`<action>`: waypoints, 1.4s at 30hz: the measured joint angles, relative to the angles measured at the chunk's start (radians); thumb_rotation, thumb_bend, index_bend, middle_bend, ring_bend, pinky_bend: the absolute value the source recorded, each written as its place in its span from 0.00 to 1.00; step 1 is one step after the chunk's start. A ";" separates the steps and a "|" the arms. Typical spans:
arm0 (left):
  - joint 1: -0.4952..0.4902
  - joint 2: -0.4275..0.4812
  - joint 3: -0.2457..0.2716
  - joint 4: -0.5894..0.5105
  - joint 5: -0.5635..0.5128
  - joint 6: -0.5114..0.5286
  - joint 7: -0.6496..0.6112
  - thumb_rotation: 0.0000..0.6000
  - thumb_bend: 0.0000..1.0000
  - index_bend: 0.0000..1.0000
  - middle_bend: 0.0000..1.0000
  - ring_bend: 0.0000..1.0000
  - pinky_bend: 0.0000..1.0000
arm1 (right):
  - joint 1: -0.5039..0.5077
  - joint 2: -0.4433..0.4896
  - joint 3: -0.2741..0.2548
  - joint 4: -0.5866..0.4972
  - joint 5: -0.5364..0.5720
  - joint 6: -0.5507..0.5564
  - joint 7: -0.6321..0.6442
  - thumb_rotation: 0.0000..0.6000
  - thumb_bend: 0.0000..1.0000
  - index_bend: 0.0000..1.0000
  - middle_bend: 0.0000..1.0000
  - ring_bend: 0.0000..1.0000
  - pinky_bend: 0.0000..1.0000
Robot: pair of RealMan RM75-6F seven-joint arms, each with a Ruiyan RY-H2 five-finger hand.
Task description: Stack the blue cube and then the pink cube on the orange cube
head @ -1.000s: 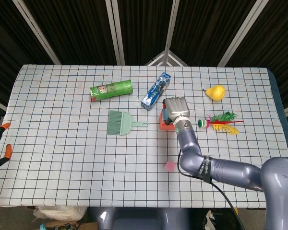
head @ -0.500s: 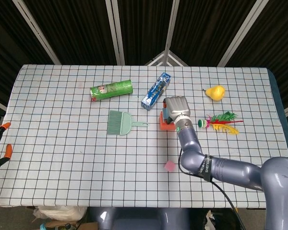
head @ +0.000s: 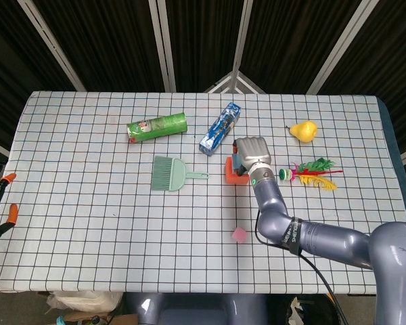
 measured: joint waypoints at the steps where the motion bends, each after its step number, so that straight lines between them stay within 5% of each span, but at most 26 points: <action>1: 0.000 0.000 0.000 0.000 0.000 0.000 0.000 1.00 0.56 0.15 0.02 0.00 0.00 | 0.000 0.001 -0.001 0.001 -0.001 -0.001 0.002 1.00 0.37 0.46 1.00 1.00 0.84; 24: 0.003 0.002 0.000 0.000 0.000 0.004 -0.005 1.00 0.56 0.15 0.02 0.00 0.00 | 0.008 -0.004 -0.011 0.012 -0.002 -0.007 0.022 1.00 0.37 0.46 1.00 1.00 0.84; 33: 0.003 0.002 0.001 -0.002 0.000 0.003 -0.001 1.00 0.56 0.15 0.02 0.00 0.00 | 0.009 0.014 -0.021 0.001 0.005 -0.026 0.024 1.00 0.19 0.27 1.00 1.00 0.84; 42: 0.003 0.003 0.001 -0.003 -0.003 0.001 -0.001 1.00 0.56 0.15 0.02 0.00 0.00 | 0.011 0.022 -0.032 -0.002 0.010 -0.041 0.029 1.00 0.18 0.20 1.00 1.00 0.84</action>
